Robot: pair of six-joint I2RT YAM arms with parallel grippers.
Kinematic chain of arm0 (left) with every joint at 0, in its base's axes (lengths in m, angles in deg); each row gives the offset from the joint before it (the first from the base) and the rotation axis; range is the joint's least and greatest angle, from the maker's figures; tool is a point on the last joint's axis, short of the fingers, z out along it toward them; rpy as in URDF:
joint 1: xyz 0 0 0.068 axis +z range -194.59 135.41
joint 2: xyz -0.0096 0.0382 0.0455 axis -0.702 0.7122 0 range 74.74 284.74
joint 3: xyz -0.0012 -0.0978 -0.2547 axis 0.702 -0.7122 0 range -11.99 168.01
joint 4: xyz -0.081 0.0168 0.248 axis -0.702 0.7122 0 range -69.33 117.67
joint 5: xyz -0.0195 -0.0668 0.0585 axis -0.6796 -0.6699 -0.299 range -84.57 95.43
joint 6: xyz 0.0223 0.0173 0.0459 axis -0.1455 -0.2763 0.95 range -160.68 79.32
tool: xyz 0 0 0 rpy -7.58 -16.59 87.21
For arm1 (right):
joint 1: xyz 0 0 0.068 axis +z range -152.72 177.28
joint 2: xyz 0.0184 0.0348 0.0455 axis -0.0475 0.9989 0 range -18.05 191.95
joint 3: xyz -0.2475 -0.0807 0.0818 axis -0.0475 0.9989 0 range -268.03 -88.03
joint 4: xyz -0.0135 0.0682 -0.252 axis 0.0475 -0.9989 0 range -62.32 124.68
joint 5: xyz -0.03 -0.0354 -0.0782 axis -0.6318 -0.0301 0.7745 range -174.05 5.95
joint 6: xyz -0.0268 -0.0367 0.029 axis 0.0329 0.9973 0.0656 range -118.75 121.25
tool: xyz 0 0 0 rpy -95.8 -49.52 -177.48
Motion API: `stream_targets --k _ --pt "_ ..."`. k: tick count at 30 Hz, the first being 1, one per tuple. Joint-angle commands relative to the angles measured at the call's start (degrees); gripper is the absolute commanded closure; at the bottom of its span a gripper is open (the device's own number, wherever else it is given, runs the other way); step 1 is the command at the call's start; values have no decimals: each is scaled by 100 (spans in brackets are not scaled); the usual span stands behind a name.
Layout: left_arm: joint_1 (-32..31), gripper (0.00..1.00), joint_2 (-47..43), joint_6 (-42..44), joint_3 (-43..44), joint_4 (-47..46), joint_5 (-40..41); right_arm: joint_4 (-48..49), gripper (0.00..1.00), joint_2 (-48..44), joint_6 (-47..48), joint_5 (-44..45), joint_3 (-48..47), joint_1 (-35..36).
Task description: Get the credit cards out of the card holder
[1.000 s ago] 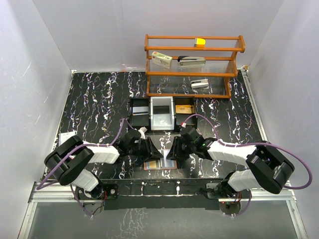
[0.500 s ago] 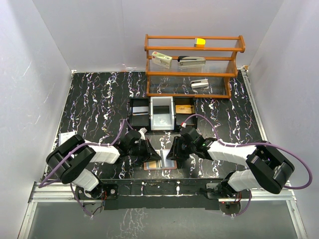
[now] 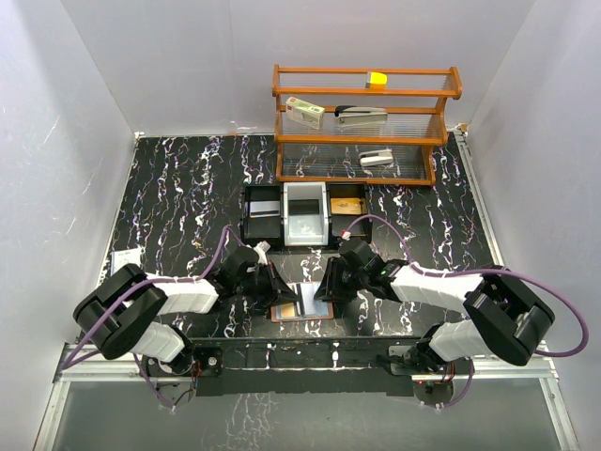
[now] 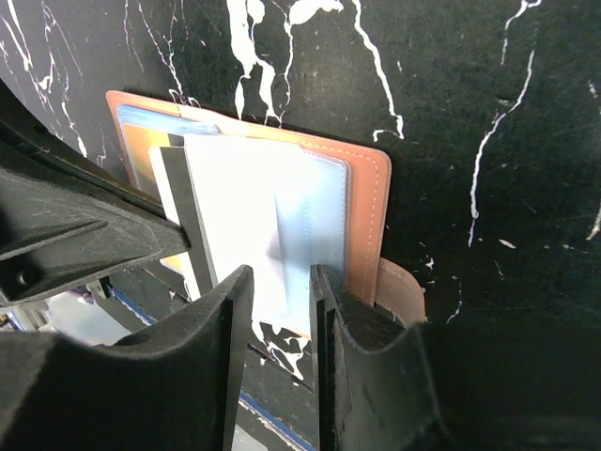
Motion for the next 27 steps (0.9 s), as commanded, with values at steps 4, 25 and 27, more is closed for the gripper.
stream_targets --k 4,25,27 --pt "36 100 -158 272 180 387 -3 -497 69 -228 360 212 -636 -11" --pt "34 81 307 341 390 7 -400 129 64 513 211 -29 -266 16" --pt "40 83 367 244 323 -239 -468 202 65 470 131 -6 -166 15"
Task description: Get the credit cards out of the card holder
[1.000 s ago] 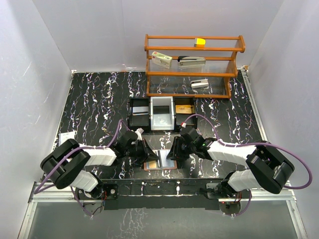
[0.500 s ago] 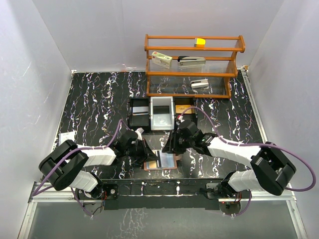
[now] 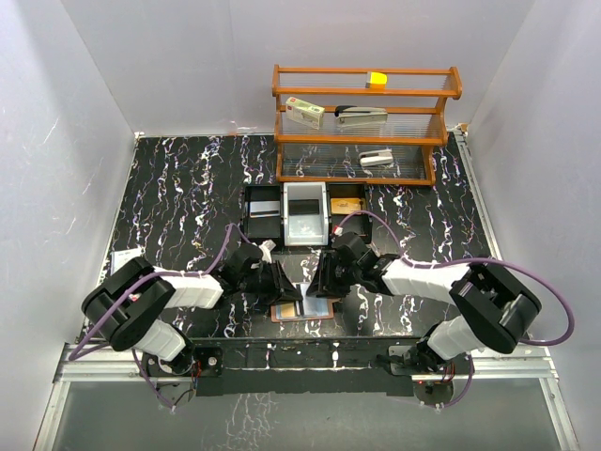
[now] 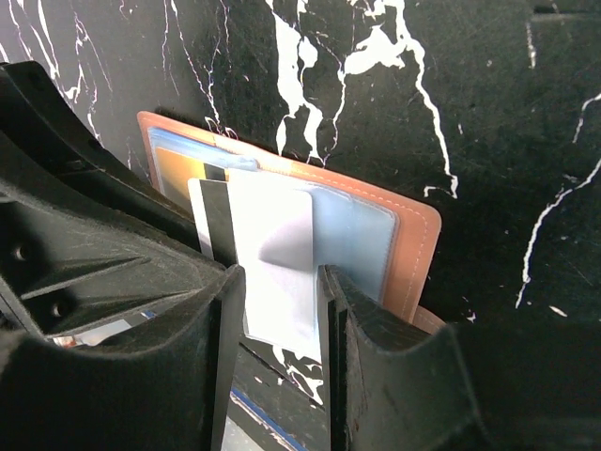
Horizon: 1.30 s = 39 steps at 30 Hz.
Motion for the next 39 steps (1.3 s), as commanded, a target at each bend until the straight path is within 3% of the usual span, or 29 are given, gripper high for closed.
stream_targets --k 1,6,13,27,33,39 --pt "40 86 132 -88 59 -446 -298 96 65 -122 -87 228 298 7" --pt "40 100 -76 -11 98 80 -61 20 65 -141 -48 340 267 8" --pt "40 100 -843 246 37 883 397 -302 65 -94 180 277 -169 2" --pt "40 100 -577 350 173 737 230 -32 65 -411 42 -72 -685 112" --pt "40 88 -576 353 184 623 107 -163 67 -26 85 9 -517 114" --pt "40 83 -66 356 289 204 -346 -24 68 5 -21 145 -174 115"
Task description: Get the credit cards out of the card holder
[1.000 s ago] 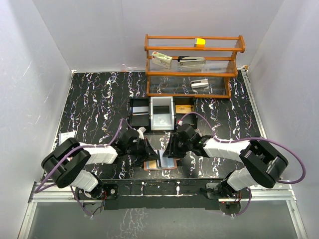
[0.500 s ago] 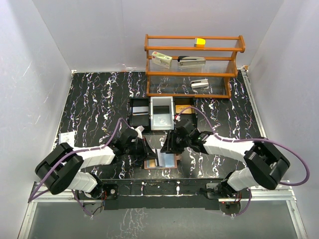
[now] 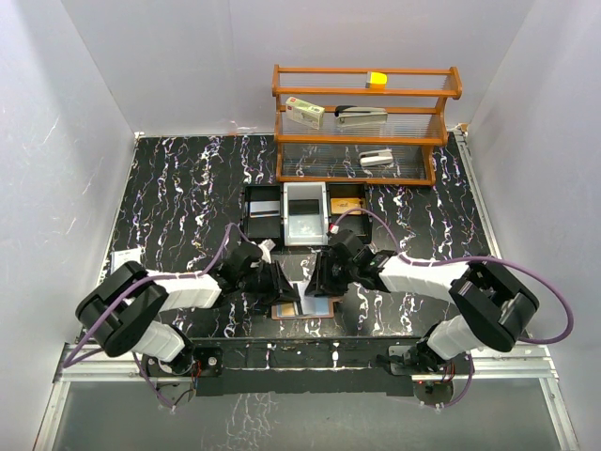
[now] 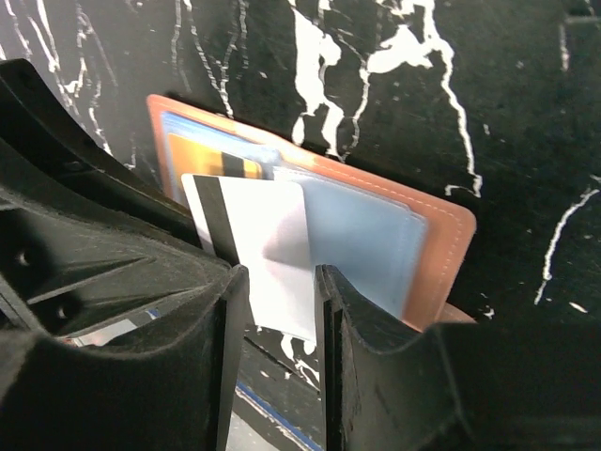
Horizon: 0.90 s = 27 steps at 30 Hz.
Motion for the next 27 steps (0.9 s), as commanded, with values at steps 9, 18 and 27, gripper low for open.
stream_targets --k 9,18,27 --pt "38 100 -228 304 273 384 -31 -43 68 -258 46 351 34 30" --pt "38 100 -1231 346 299 1459 769 238 68 -323 -23 -68 -96 35" --pt "-5 100 -2252 -147 72 2321 1720 722 68 -192 -124 -444 -341 54"
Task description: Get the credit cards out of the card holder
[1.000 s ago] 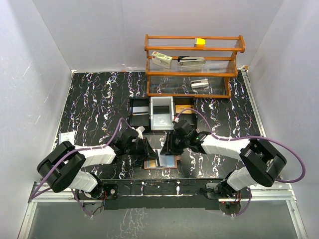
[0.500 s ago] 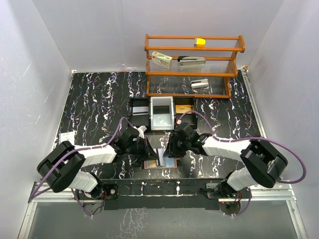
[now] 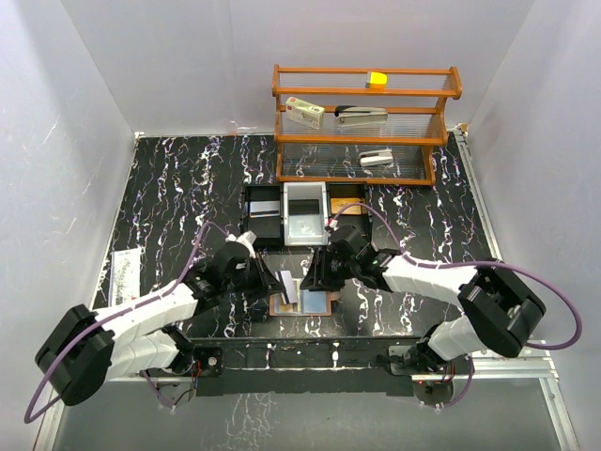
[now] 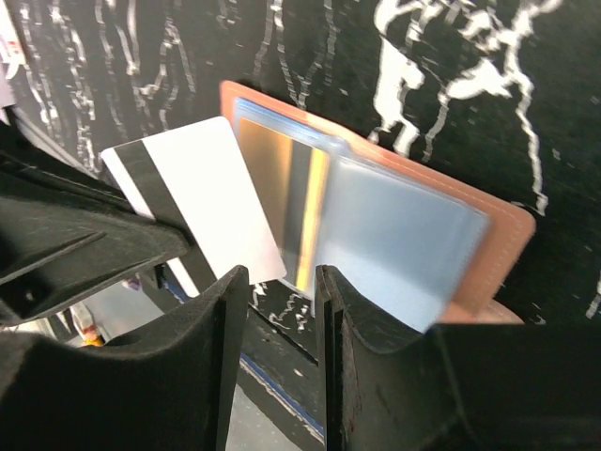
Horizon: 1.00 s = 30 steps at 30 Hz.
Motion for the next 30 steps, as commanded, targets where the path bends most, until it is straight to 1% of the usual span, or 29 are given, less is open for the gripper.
stream_targets --k 1,5,9,13,16,18,24,30 --pt "-16 100 -705 -420 -156 692 744 687 67 118 -59 -404 -388 70" --pt "-20 100 -1291 -442 -277 1000 1153 1076 66 310 -126 -636 -410 95" --pt "-17 100 -1250 -358 -232 985 1144 1072 65 621 -27 -843 -591 126" --pt "-17 100 -1007 -221 -122 914 1067 660 63 854 145 -600 -584 143" --pt "-17 100 -1092 -197 -103 966 1105 165 62 873 222 -165 -602 136" --pt "-17 100 -1167 -134 -86 1019 1152 -70 61 791 444 19 -675 139" --pt "-13 100 -1060 202 133 999 934 -70 55 156 440 180 -704 135" --pt "-4 100 -1019 378 172 593 326 350 40 -438 293 198 -470 135"
